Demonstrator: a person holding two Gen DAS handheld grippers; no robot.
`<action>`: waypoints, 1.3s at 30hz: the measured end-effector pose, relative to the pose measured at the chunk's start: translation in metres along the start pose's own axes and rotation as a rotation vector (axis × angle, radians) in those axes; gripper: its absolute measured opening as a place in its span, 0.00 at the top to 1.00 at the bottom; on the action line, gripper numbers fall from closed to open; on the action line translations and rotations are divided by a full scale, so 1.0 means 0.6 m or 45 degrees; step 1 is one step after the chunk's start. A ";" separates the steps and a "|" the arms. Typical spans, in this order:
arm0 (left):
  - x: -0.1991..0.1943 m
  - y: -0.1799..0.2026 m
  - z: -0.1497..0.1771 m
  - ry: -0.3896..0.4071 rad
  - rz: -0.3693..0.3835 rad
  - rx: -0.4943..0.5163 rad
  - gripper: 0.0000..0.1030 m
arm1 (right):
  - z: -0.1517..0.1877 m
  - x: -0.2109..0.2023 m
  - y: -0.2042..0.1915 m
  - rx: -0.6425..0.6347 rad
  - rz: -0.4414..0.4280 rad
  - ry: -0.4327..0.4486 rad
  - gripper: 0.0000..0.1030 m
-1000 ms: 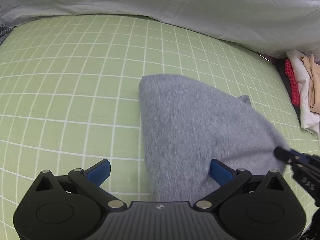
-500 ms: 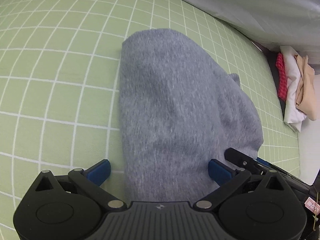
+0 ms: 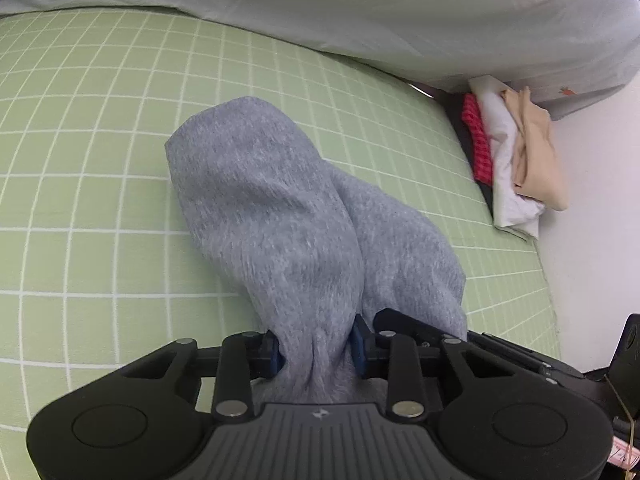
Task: Fold clothes
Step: 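Grasp the folded sweatpants with the right gripper while the left gripper grasps it too, then carry the folded sweatpants with both grippers onto the folded clothes stack, release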
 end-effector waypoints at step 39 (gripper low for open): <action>0.431 0.731 -0.363 0.408 -0.136 0.412 0.33 | -0.603 -0.148 0.771 -0.046 0.332 0.612 0.68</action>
Point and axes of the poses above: each gripper's, at about its wrist camera, not at the fingertips, and x roughly the way its jaws point, y to its right, z to its underside, the point moved 10 cm from there along x, roughly the way its jaws point, and after that the axes turned 4 degrees about y, right-handed, at the moved point
